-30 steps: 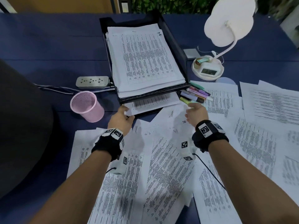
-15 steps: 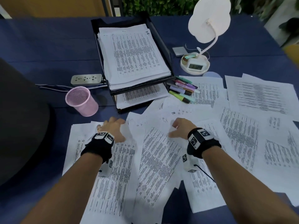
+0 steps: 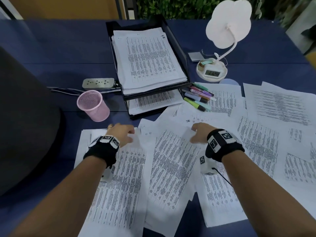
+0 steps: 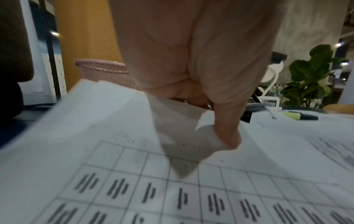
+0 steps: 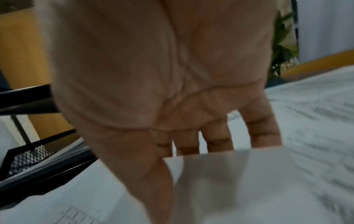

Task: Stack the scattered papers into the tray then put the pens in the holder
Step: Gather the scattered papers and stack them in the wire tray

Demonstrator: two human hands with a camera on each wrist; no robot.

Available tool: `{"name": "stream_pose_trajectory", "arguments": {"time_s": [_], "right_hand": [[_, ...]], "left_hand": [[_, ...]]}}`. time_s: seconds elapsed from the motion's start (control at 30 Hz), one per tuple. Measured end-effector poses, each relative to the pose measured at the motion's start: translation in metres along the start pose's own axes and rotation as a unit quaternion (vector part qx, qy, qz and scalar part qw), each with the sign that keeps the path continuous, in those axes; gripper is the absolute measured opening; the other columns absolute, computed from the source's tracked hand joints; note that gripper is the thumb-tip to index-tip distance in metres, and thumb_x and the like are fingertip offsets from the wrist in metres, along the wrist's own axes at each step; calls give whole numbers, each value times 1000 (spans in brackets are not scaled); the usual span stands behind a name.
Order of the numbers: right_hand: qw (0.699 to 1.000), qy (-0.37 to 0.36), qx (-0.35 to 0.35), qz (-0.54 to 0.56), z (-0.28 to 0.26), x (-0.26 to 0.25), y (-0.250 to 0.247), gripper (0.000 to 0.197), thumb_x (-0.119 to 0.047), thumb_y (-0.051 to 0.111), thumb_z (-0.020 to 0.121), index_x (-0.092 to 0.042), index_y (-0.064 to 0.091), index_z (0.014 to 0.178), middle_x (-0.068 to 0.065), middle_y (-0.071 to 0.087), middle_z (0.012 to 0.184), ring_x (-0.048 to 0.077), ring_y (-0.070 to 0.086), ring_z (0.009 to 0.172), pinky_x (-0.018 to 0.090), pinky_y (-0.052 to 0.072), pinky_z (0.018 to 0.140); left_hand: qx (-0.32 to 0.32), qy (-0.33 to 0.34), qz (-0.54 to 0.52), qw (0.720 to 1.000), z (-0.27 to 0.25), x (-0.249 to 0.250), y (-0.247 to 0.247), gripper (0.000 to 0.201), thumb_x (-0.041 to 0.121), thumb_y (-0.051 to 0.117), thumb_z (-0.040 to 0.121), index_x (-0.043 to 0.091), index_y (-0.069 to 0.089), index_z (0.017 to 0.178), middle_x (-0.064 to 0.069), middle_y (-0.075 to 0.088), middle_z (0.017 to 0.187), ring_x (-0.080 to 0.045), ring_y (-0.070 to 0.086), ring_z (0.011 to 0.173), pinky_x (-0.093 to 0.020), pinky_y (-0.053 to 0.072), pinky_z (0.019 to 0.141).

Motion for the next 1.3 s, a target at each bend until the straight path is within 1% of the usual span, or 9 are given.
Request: {"name": "stream_pose_trajectory", "arguments": {"time_s": [0.13, 0.23, 0.33, 0.5, 0.67, 0.77, 1.0, 1.17, 1.3], "right_hand": [[999, -16, 19, -34, 5, 3, -11, 38, -4, 52, 88, -9, 54, 126, 11, 52, 133, 28, 50, 119, 31, 41, 90], [974, -30, 160, 155, 4, 4, -34, 24, -10, 60, 88, -12, 65, 112, 9, 62, 115, 24, 57, 104, 25, 41, 80], [919, -6, 221, 327, 2, 14, -39, 25, -19, 66, 86, -15, 63, 110, 7, 59, 107, 23, 58, 97, 28, 45, 81], [844, 124, 87, 515, 4, 37, -2, 35, 1, 55, 88, -15, 43, 116, 20, 53, 120, 30, 58, 87, 43, 56, 80], [862, 141, 17, 487, 6, 39, 26, 22, 4, 45, 92, -6, 47, 112, 20, 57, 110, 28, 60, 81, 33, 52, 61], [894, 122, 8, 432, 8, 35, 33, 11, 2, 42, 92, -5, 49, 90, 18, 59, 93, 28, 59, 78, 27, 49, 59], [886, 118, 5, 447, 6, 35, 39, 26, 3, 40, 93, -10, 36, 71, 9, 39, 67, 18, 38, 55, 27, 31, 50], [854, 138, 18, 501, 3, 34, 41, 31, -40, 42, 98, -15, 46, 82, 2, 40, 69, 17, 40, 62, 28, 40, 68], [881, 119, -10, 458, 7, 39, 46, 28, -36, 52, 95, -9, 51, 94, 10, 57, 101, 24, 55, 83, 34, 46, 87]], "left_hand": [[49, 39, -64, 996, 4, 16, -15, 18, 30, 55, 90, 30, 62, 107, 1, 66, 105, -24, 48, 111, -35, 26, 96], [117, 77, -108, 984, 8, 41, -32, 11, 30, 54, 91, 29, 63, 98, 2, 68, 100, -22, 54, 102, -32, 26, 86], [211, 93, -172, 958, 8, 57, -49, 16, 29, 57, 91, 24, 65, 104, 3, 68, 107, -23, 54, 106, -36, 27, 95], [236, 46, -134, 961, 5, 46, -43, 45, 29, 63, 86, 28, 50, 129, 2, 46, 138, -22, 37, 130, -45, 18, 111], [143, -170, -139, 965, -4, -8, -5, 65, 40, 66, 81, 19, 38, 136, -12, 40, 139, -33, 37, 128, -48, 34, 103], [102, -241, -188, 946, -7, -32, 11, 79, 50, 68, 76, 12, 32, 135, -19, 45, 130, -39, 44, 121, -47, 40, 101], [150, -168, -338, 914, 1, -19, 4, 28, 22, 60, 90, 1, 58, 110, -20, 64, 110, -36, 59, 102, -31, 40, 76], [162, -128, -401, 893, 7, 15, 0, 26, 17, 56, 93, 0, 56, 113, -19, 64, 110, -34, 59, 98, -29, 37, 72], [169, -130, -434, 875, 9, 46, 0, 29, 11, 51, 95, 3, 47, 123, -17, 62, 113, -26, 53, 87, -26, 35, 72]]}}
Point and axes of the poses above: each hand's wrist, its own z-axis towards the middle knuckle, its own y-axis out of the palm, x = y × z, the point moved 7 cm from there along z, towards the middle knuckle
